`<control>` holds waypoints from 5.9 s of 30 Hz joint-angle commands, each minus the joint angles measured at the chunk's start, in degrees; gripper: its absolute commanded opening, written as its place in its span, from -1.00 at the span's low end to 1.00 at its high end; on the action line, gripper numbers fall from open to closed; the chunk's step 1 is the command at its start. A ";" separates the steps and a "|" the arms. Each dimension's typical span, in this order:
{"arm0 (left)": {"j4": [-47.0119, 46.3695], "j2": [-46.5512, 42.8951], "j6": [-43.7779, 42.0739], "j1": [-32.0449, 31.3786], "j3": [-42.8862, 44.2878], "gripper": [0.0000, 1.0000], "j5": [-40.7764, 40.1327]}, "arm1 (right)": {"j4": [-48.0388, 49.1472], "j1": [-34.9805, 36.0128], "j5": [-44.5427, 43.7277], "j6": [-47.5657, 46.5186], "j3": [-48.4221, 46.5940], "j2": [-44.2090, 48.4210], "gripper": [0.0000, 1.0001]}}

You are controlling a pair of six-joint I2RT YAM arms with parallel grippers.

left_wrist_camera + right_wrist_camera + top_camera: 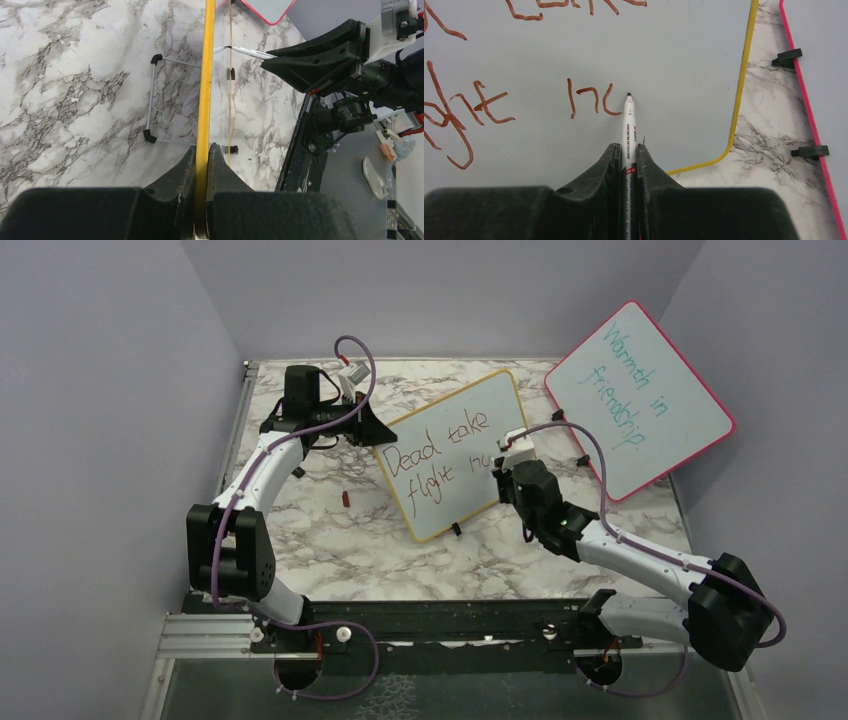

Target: Write a sentence on the whiteboard

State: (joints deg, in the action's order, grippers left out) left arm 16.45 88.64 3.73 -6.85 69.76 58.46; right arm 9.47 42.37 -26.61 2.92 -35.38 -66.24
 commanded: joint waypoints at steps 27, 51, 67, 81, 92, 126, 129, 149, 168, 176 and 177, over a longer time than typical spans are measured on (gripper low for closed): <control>3.42 2.59 -5.75 0.76 -1.03 -1.00 -13.10 | -3.44 -0.28 6.68 0.05 -1.98 0.76 -0.99; 3.42 2.11 -5.86 0.73 -1.20 -1.00 -13.02 | 0.46 -2.46 1.75 -1.10 -0.69 2.16 -0.99; 3.57 2.42 -5.97 0.71 -1.11 -1.00 -13.26 | 1.59 -3.39 3.51 -1.65 -1.82 -1.39 -0.99; 3.68 2.51 -6.01 0.78 -0.95 -1.00 -13.37 | -3.60 -3.39 2.09 2.09 0.58 1.16 -0.99; 3.68 2.41 -6.01 0.75 -1.03 -1.00 -13.37 | -3.94 -3.41 0.32 2.58 1.30 1.57 -0.99; 4.30 2.84 -6.36 0.76 -0.78 -1.00 -13.13 | 3.25 -5.17 1.55 -0.61 -3.40 -2.78 -0.99; 4.29 2.70 -6.41 0.72 -0.76 -1.00 -13.41 | 2.20 -5.19 1.48 0.11 -3.00 -2.54 -0.99; 4.38 2.60 -6.36 0.77 -0.76 -1.00 -13.37 | -2.99 -5.28 -1.28 3.74 1.05 -0.27 -0.99; 4.38 2.66 -6.36 0.68 -0.85 -1.00 -12.84 | 2.59 -6.48 -1.38 1.32 -1.36 -3.40 -0.99; 4.38 2.82 -6.36 0.63 -0.76 -1.00 -12.72 | 4.57 -7.17 -0.79 0.22 -2.90 -4.31 -0.99; 4.40 2.78 -6.36 0.69 -0.76 -1.00 -12.75 | 4.71 -7.26 -0.47 0.12 -3.15 -4.41 -0.99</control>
State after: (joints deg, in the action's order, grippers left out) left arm 17.74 88.62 3.66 -6.83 70.06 57.84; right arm 11.16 35.59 -27.79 3.84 -36.23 -69.52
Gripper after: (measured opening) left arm 0.081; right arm 0.173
